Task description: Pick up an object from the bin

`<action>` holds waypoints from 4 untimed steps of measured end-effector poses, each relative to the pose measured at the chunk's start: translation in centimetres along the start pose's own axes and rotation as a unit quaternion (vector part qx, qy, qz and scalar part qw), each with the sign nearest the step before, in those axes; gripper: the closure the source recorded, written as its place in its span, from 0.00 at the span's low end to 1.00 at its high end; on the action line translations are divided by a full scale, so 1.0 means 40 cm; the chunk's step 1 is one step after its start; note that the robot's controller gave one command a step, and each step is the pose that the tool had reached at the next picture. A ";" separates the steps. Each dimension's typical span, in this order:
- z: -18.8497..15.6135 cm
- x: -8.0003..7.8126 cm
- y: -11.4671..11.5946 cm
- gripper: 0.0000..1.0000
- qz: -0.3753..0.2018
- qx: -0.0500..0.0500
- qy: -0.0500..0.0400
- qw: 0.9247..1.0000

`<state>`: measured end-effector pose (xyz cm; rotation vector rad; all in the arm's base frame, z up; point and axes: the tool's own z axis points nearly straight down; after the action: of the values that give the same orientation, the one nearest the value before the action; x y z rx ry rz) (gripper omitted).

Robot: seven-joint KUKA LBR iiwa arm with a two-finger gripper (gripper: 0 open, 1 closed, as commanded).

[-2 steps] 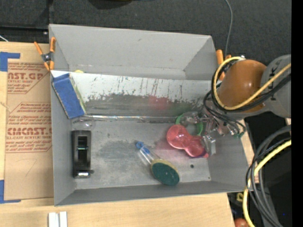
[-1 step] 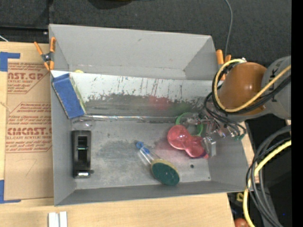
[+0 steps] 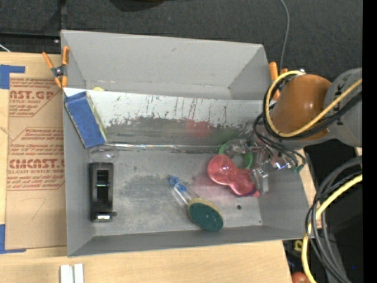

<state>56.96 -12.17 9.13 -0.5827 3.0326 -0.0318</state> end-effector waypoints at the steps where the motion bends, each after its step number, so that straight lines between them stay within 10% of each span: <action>1: 0.001 0.002 0.001 0.00 0.001 0.002 -0.002 1.000; 2: 0.004 -0.001 -0.002 0.00 -0.181 0.010 -0.010 0.983; 4: 0.029 -0.022 -0.032 0.00 -0.161 0.024 -0.023 0.986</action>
Offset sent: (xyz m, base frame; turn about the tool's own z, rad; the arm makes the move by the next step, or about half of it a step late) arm -0.0153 0.0007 -0.0213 -0.4152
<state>58.33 -13.05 8.05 -1.0446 2.8517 -0.1015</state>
